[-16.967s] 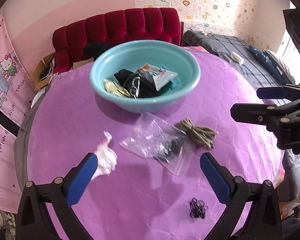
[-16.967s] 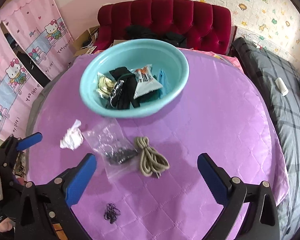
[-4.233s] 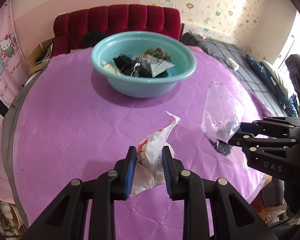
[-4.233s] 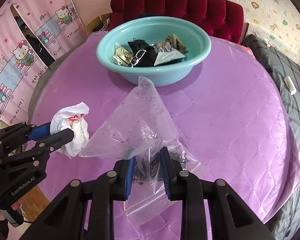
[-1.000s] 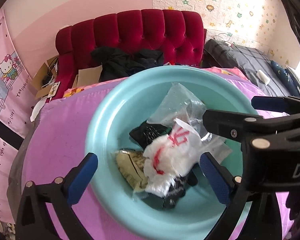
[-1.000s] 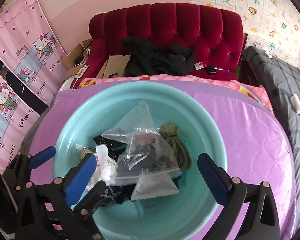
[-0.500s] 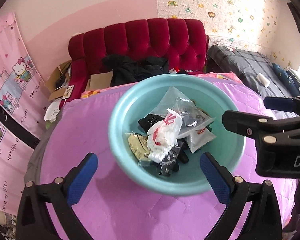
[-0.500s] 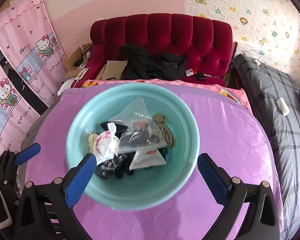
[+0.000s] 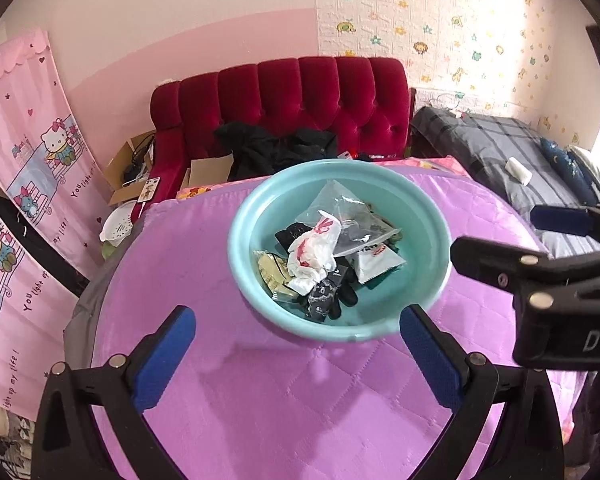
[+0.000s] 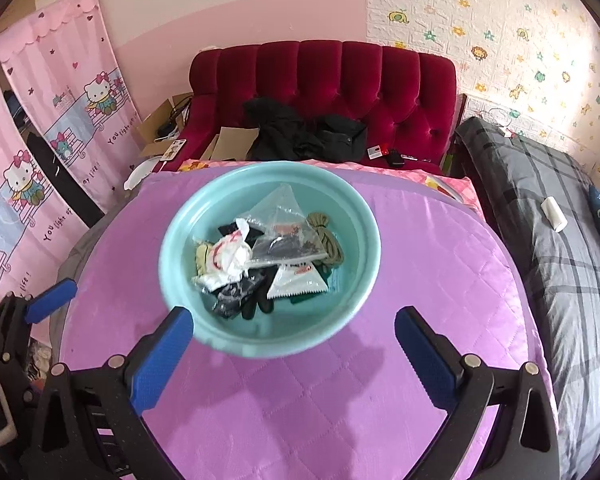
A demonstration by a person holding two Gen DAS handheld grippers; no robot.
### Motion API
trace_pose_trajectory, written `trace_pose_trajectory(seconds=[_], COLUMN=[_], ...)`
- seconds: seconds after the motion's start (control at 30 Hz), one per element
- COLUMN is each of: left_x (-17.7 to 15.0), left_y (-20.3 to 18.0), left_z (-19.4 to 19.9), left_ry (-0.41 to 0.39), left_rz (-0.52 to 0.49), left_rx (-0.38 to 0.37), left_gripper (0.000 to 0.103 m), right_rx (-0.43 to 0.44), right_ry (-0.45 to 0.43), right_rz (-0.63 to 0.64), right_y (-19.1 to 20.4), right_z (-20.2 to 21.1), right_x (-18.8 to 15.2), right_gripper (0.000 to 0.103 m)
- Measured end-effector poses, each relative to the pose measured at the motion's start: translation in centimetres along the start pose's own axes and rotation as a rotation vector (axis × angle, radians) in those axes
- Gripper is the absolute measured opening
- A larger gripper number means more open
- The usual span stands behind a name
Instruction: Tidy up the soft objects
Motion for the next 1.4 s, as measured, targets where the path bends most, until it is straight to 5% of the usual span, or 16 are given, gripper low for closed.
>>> trace_pose_trajectory(seconds=[0.93, 1.4], left_x=[-7.9, -9.3], left_y=[-1.2, -1.2], left_z=[8.0, 7.9], left_ry=[-0.060, -0.027], left_rz=[0.041, 0.066], left_rx=[0.011, 0.010], left_gripper=[0.103, 0.103], right_rx=[-0.049, -0.036], right_ry=[-0.128, -0.102], right_rz=[0.060, 0.054], right_y=[3.0, 3.2], right_z=[7.8, 7.5], right_x=[-11.2, -12.4], right_gripper=[0.103, 0.103])
Point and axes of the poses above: each gripper's, at about its wrist camera, not at the fingertips, and z roughly against the way its jaws point, y to its left, x to its top, the point moved 6 cm from there along -z, roughly the way its jaws point, and after that the axes turned 14 degrees about x, right-handed, at the moved point
